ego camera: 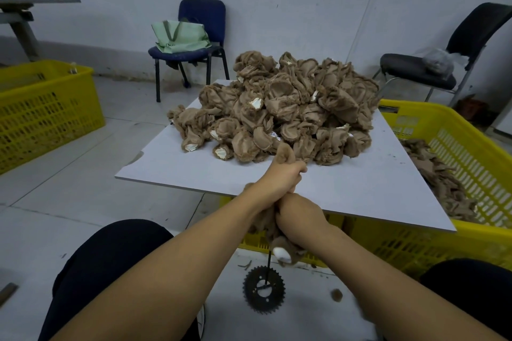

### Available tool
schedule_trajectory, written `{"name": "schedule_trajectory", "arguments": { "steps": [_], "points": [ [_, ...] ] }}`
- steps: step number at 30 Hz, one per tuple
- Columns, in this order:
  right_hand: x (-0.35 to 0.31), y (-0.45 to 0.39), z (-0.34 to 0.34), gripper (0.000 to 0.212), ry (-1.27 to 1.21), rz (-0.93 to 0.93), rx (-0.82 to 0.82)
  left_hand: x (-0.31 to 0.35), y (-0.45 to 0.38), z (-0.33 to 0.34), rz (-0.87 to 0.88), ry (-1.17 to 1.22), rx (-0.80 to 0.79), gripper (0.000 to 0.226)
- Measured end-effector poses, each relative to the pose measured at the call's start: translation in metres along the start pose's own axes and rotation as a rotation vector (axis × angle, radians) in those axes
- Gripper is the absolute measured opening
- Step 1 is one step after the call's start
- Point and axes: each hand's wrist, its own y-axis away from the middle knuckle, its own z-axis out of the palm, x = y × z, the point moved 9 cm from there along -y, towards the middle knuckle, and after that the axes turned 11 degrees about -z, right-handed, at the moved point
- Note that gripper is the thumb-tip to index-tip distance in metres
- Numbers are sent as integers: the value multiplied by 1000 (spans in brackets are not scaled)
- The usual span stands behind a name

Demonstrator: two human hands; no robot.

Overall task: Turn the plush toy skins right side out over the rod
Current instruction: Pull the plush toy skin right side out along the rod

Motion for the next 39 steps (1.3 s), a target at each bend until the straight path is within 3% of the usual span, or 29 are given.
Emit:
{"name": "schedule_trajectory", "arguments": {
  "steps": [3,8,16,21,25,28,33,39],
  "points": [
    [3,6,-14,15,45,7,49,13,2,1,13,48,41,41],
    [-5,12,-37,31,43,-40,123,34,0,13,37,87,-104,44],
    [-17,19,-50,15,67,-143,165,39,0,10,-37,130,-161,32],
    [-21,22,-45,15,55,-144,123,32,6,10,-69,120,-153,45],
    [-24,19,-38,11,23,-134,107,30,13,9,-59,103,-177,40],
    [-24,16,-20,7,1,-110,3,17,16,11,-44,2,-195,34],
    [-16,15,-2,8,-25,-80,-58,-1,15,11,-61,-56,-157,38],
    [-8,13,-9,27,70,-16,9,11,16,3,51,174,25,38]
  ]
}}
